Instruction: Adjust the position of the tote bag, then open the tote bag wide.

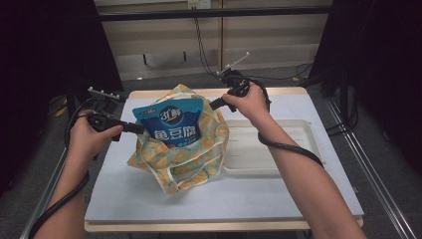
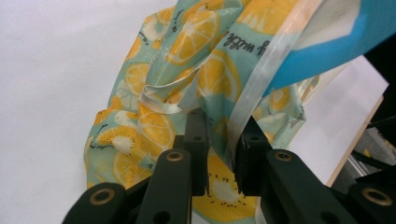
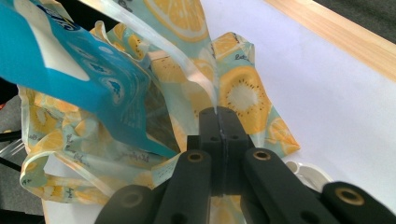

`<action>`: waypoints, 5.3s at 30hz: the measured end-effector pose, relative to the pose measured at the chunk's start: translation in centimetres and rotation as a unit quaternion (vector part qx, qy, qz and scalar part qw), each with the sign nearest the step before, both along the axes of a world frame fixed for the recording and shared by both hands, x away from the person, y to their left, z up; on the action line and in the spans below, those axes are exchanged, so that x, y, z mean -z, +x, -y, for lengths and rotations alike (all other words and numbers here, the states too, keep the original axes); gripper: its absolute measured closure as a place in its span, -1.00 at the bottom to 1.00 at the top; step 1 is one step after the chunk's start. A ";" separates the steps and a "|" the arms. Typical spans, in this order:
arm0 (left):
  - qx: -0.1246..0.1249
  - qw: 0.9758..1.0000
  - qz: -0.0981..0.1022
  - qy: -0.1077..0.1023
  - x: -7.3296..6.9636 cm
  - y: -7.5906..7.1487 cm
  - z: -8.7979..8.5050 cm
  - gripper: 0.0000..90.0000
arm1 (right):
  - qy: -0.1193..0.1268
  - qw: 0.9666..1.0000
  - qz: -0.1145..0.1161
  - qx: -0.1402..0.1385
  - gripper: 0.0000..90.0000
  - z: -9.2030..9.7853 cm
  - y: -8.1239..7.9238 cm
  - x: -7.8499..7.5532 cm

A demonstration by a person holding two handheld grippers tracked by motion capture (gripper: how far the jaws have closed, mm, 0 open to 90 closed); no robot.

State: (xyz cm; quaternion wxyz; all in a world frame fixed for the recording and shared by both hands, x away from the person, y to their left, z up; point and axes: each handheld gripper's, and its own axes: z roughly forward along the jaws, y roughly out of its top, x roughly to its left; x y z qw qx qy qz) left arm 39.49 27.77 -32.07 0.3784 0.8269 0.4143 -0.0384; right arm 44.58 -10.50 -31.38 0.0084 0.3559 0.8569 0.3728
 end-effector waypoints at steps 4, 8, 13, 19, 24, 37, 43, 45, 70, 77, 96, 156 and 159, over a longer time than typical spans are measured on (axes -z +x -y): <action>0.008 1.000 -0.003 0.007 -0.1 -0.1 0.0 0.73 | -0.001 1.000 -0.001 -0.001 1.00 0.0 0.2 0.1; 0.009 1.000 -0.002 0.012 -0.5 -0.5 -0.4 0.77 | 0.002 1.000 -0.003 -0.004 1.00 -0.1 0.1 0.3; -0.018 1.000 -0.006 0.012 -0.7 -0.3 -1.3 0.83 | 0.003 1.000 -0.002 -0.002 1.00 -0.1 -0.1 0.4; -0.044 0.999 -0.028 0.005 0.2 0.7 -1.7 0.88 | 0.001 1.000 -0.005 0.000 1.00 -0.1 0.1 0.5; -0.053 0.998 -0.031 0.017 1.0 1.7 -2.2 0.93 | 0.000 1.000 -0.004 0.002 1.00 -0.1 0.8 0.9; -0.067 0.996 -0.063 0.014 2.4 3.4 -1.8 0.99 | 0.006 1.000 -0.018 0.015 1.00 0.2 2.2 1.7; -0.067 0.995 -0.067 0.016 2.7 3.8 -1.7 0.99 | 0.001 1.000 -0.018 0.011 1.00 0.3 2.4 1.9; -0.066 0.995 -0.070 0.015 2.9 4.0 -1.7 0.99 | 0.002 1.000 -0.019 0.017 1.00 0.4 2.5 2.0; -0.098 0.988 -0.121 0.022 6.4 5.3 -3.2 0.99 | -0.025 0.998 -0.047 0.027 1.00 -0.9 5.1 5.3; -0.099 0.987 -0.125 0.015 7.1 5.0 -3.4 0.98 | -0.039 0.998 -0.043 0.029 0.93 -1.4 5.4 6.0; -0.102 0.992 -0.071 -0.003 4.6 3.0 -3.8 0.18 | -0.038 0.999 -0.018 0.022 0.60 -0.6 2.7 4.0; -0.093 0.995 -0.032 0.014 2.8 1.3 -2.4 -0.22 | -0.043 0.999 -0.020 0.003 0.27 0.3 0.1 3.9; -0.083 0.996 -0.035 0.008 3.1 0.7 -2.0 -0.21 | -0.045 0.999 -0.023 0.006 0.27 0.4 -0.1 4.3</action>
